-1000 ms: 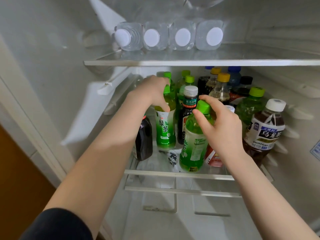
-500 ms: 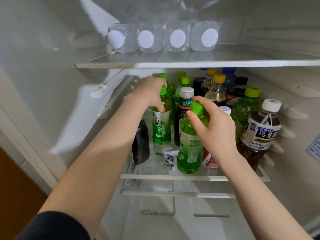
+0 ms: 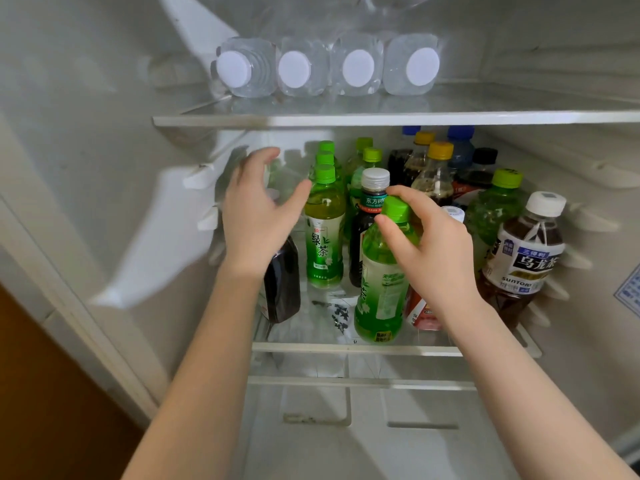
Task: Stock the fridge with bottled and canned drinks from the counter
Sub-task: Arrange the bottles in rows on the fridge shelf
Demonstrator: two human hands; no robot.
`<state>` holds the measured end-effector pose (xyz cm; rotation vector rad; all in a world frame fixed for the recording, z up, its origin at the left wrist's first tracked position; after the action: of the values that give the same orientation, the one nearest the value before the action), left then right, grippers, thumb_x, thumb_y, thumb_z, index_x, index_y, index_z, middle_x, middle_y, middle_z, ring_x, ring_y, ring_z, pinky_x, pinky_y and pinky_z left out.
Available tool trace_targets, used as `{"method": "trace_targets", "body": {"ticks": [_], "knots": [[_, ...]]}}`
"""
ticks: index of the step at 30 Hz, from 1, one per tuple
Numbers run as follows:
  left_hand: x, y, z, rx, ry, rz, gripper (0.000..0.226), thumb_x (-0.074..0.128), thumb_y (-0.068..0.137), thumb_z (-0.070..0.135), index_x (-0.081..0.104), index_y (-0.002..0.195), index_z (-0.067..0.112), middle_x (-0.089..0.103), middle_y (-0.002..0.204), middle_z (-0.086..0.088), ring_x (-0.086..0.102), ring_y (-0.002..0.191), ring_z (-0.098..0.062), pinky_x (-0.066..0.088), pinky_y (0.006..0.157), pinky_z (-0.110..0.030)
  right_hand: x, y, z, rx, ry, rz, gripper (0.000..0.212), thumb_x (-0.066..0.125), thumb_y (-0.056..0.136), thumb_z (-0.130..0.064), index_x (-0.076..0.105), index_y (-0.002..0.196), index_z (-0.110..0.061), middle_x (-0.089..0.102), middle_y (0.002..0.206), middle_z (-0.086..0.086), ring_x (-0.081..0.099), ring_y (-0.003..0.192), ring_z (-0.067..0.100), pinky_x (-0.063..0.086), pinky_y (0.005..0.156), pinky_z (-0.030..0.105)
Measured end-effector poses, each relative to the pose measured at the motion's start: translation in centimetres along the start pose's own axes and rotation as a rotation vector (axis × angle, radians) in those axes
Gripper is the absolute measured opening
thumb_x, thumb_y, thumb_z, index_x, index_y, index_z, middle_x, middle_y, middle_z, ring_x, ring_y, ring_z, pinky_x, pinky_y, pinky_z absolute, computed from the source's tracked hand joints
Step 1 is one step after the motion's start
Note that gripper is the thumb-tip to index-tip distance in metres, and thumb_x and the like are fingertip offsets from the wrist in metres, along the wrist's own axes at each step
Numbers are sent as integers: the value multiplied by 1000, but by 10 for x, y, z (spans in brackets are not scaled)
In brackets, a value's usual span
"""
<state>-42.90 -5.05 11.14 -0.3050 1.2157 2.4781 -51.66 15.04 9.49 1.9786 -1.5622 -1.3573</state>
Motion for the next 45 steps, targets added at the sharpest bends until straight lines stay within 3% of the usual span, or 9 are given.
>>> {"method": "trace_targets", "body": {"ticks": [3,6,10,14,20,27,35,39,45], "knots": [[7,-34,-23,-74,-126,20,71,73,80,30,39,139,11,45,138,0,40,124,-3,28,100,-7,3,3,2,-13,41,-43,37,59,89,-33,55,126,-26,63,118,-10,60,101,8,50,84,26],[17,-52,-41,-123,-293,-2,88,74,75,25,24,145,8,36,144,0,40,129,-5,31,106,-12,11,11,4,-28,208,-171,35,59,91,-23,55,126,-23,58,119,-16,54,104,-5,43,89,11],[20,-58,-58,-194,-276,7,43,71,71,38,53,104,19,60,94,7,58,85,0,45,72,-14,23,20,2,-13,397,-339,36,55,93,-13,51,128,-20,56,119,-15,52,113,-2,42,100,22],[20,-58,-63,-161,-277,-25,39,70,73,40,53,101,19,57,88,9,56,80,3,37,66,-2,25,16,4,27,320,-292,46,50,96,-20,37,140,-20,44,138,-11,39,116,-14,28,95,0],[17,-60,-60,-126,-185,-15,36,71,81,29,52,105,11,54,93,2,48,78,0,34,69,2,17,-15,4,72,-130,-114,70,60,79,-54,44,137,-19,55,131,-3,52,117,13,45,89,28],[3,-74,-47,-183,-133,-79,34,66,83,38,47,103,19,56,96,2,55,89,-15,40,76,-27,29,-11,2,75,5,-235,73,68,81,-42,38,142,-14,50,138,2,47,126,16,41,105,35],[-16,-82,-42,-176,-315,-5,30,64,80,31,48,93,10,58,82,-9,55,74,-19,44,66,-27,56,4,-8,34,135,-369,72,69,83,-33,35,143,-12,48,140,0,45,126,12,33,102,18],[-21,-97,-43,-209,-362,40,25,67,75,35,46,88,35,61,84,12,60,76,-1,44,65,-10,64,8,-11,6,199,-418,67,69,84,-28,37,142,-16,48,127,-14,45,114,0,31,86,-5],[-28,-106,-41,-164,-396,89,30,65,74,36,44,95,37,59,93,17,59,87,4,43,74,-7,72,9,-12,1,225,-453,69,68,84,-29,36,144,-15,48,140,-3,46,127,9,37,106,24]]}}
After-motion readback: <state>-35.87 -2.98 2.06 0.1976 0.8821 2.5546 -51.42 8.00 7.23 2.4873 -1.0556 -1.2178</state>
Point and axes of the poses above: each hand's wrist, its own y-axis towards the middle knuckle, its own x-axis out of the palm, z = x × y, the point moved 4 cm from there along y, towards the middle knuckle
